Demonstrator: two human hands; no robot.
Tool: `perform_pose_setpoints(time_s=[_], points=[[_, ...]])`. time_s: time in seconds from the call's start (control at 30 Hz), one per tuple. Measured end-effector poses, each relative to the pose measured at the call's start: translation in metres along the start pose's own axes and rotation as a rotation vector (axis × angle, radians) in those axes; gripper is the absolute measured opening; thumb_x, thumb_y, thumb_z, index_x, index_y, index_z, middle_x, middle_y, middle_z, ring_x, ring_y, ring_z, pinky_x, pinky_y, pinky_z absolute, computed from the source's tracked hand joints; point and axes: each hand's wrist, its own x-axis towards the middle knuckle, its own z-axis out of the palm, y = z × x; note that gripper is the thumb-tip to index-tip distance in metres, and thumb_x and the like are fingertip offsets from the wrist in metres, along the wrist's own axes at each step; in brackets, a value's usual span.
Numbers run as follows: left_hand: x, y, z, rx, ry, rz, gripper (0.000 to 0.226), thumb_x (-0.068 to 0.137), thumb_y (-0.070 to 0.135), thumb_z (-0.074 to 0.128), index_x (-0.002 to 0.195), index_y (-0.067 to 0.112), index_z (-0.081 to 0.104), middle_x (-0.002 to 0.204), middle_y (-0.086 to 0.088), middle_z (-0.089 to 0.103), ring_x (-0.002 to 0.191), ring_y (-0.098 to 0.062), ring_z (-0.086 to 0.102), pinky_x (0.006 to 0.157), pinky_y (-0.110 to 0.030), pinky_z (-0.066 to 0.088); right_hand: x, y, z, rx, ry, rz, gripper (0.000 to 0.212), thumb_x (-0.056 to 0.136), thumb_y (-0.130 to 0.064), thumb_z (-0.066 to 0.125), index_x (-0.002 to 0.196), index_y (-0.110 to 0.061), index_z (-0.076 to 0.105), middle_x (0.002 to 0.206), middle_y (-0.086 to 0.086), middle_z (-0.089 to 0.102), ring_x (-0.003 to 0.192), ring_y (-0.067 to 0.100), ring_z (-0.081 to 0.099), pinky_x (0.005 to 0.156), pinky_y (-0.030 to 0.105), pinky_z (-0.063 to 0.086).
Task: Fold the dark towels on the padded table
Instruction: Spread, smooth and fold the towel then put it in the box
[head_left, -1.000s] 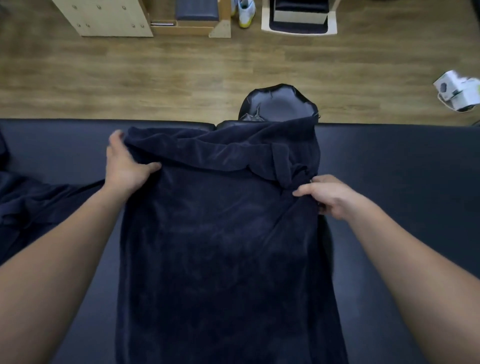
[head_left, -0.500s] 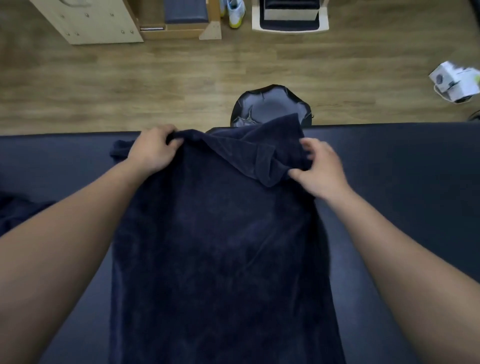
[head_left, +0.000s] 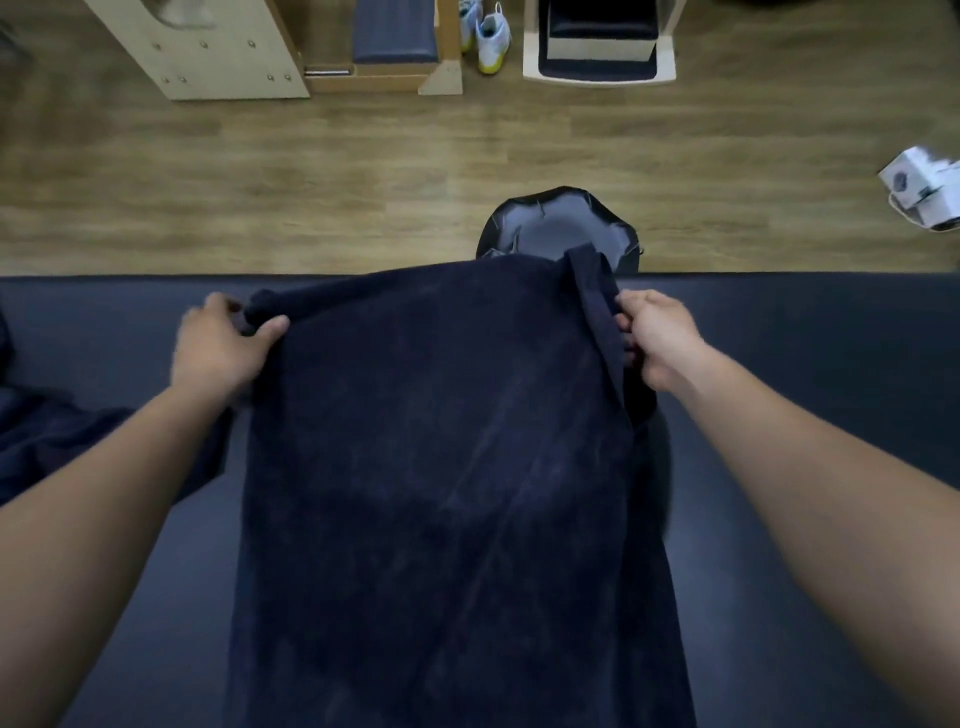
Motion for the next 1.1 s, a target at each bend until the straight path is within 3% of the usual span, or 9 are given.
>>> perform_pose_setpoints(time_s=[0.17,0.3,0.43,0.53,0.63,0.7,0.87,1.0,1.1], points=[[0.004,0.006,0.001,-0.463,-0.042,-0.021,0.03,0.094,0.029,0.061,0.119,0.012,0.065,0.113,-0.006,0.066,0.107,-0.024,0.061,0.09,-0.033,0.047,-0.008,-0.019,0.007,-0.273,-0.203,0.002,0.05,0.08,-0.061,0.068,0.109,-0.02,0.064,0.102,0.002,0.072,0.089,0.018,0.07,0.079,0.039,0.058],[0.014,0.006,-0.003,-0.904,0.032,-0.22,0.023,0.095,0.018,0.05,0.113,0.019,0.063,0.109,-0.003,0.064,0.105,-0.022,0.061,0.087,-0.034,0.05,-0.008,-0.034,0.022,-0.366,-0.151,-0.083,0.016,0.092,-0.018,0.066,0.107,-0.013,0.068,0.106,0.007,0.073,0.1,0.026,0.07,0.09,0.046,0.056],[0.026,-0.001,-0.001,-0.603,0.083,-0.319,0.036,0.092,0.012,0.041,0.126,0.015,0.055,0.13,-0.012,0.056,0.118,-0.03,0.053,0.096,-0.038,0.045,-0.013,-0.034,0.035,0.112,-0.26,0.09,0.034,0.097,-0.03,0.051,0.123,-0.014,0.065,0.117,0.009,0.071,0.109,0.026,0.068,0.092,0.041,0.054],[-0.001,0.035,-0.008,-0.246,0.274,-0.098,0.041,0.088,0.021,0.057,0.126,0.009,0.049,0.133,-0.018,0.049,0.122,-0.035,0.048,0.101,-0.043,0.04,-0.04,-0.012,0.067,-0.113,-0.366,-0.059,0.058,0.092,-0.051,0.054,0.143,-0.024,0.05,0.144,-0.006,0.053,0.13,0.012,0.049,0.113,0.035,0.031],[-0.061,0.086,0.003,-0.715,-0.117,0.234,0.042,0.078,0.052,0.065,0.103,0.019,0.055,0.1,-0.007,0.063,0.082,-0.019,0.063,0.071,-0.034,0.051,-0.075,0.013,0.109,-0.57,-0.389,-0.428,0.053,0.099,-0.044,0.047,0.149,-0.029,0.039,0.154,-0.008,0.039,0.14,0.012,0.036,0.11,0.022,0.022],[-0.089,0.101,0.025,-0.81,-0.352,0.227,0.042,0.076,0.051,0.072,0.104,0.024,0.056,0.097,0.007,0.062,0.086,-0.01,0.061,0.075,-0.026,0.053,-0.087,0.028,0.126,-0.7,-0.469,-0.49,0.055,0.09,-0.045,0.046,0.142,-0.031,0.048,0.15,-0.008,0.044,0.138,0.02,0.04,0.115,0.035,0.029],[-0.079,0.106,0.034,-0.973,-0.079,0.221,0.01,0.093,0.013,0.063,0.095,0.022,0.066,0.092,0.014,0.068,0.091,-0.001,0.063,0.087,-0.024,0.051,-0.074,0.037,0.088,-0.719,-0.387,-0.413,0.04,0.088,-0.035,0.065,0.126,-0.032,0.054,0.116,-0.007,0.063,0.106,0.012,0.061,0.096,0.032,0.048],[-0.063,0.123,0.011,-0.876,-0.092,0.345,0.008,0.095,0.019,0.063,0.096,0.024,0.069,0.093,0.015,0.069,0.09,0.003,0.063,0.085,-0.019,0.051,-0.067,0.045,0.05,-0.671,-0.475,-0.327,0.023,0.085,-0.039,0.073,0.097,-0.02,0.071,0.097,-0.003,0.075,0.092,0.01,0.069,0.089,0.038,0.056],[-0.047,0.145,-0.003,-0.686,-0.133,0.413,0.01,0.093,0.027,0.066,0.098,0.022,0.073,0.089,0.011,0.07,0.089,-0.007,0.065,0.086,-0.029,0.052,-0.082,0.045,0.021,-0.464,-0.484,-0.176,0.018,0.087,-0.027,0.074,0.094,-0.011,0.073,0.083,-0.001,0.076,0.073,0.013,0.07,0.059,0.028,0.055]])
